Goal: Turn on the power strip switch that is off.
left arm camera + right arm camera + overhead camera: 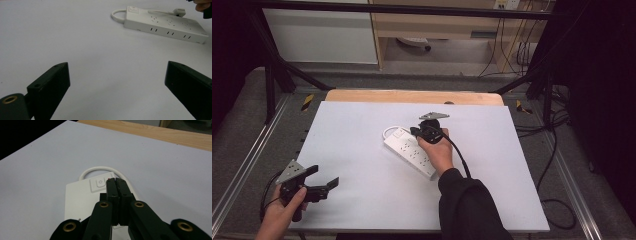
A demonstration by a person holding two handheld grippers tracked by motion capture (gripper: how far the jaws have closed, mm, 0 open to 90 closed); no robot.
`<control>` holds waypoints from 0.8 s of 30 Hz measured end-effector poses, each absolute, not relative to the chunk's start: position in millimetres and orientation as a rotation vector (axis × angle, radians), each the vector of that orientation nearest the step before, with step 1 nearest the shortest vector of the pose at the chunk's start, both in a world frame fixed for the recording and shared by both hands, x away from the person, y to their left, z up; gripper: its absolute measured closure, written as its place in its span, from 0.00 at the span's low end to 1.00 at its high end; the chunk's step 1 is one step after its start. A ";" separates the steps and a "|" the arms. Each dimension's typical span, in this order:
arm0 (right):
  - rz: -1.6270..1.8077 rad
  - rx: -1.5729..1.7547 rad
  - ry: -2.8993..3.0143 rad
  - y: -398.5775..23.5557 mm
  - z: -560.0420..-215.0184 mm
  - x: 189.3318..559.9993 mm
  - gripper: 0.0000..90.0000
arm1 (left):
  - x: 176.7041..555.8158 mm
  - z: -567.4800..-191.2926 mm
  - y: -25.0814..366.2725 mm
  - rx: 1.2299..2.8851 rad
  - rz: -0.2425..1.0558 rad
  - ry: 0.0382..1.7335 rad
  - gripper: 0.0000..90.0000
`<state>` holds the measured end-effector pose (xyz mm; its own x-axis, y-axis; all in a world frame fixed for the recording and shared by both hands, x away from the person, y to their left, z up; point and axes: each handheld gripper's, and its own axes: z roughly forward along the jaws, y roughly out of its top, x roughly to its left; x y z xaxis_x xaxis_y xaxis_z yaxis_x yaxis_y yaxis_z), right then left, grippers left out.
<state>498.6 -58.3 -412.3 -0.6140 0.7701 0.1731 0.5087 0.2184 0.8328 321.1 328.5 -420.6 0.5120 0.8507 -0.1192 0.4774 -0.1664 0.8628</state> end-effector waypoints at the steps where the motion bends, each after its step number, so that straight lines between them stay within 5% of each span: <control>1: 1.347 1.202 2.217 -58.1 -413.0 499.0 1.00 | 321.2 -420.7 328.7 1.814 0.498 1.110 0.07; 24: 1.307 1.264 2.282 -46.1 -427.6 503.8 1.00 | 321.4 -420.7 328.3 1.820 0.493 1.110 0.07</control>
<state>503.8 -46.1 -427.6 -0.6045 0.7684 0.2101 0.5701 0.2331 0.7878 321.4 328.3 -420.7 0.5137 0.8499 -0.1177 0.4821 -0.1724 0.8590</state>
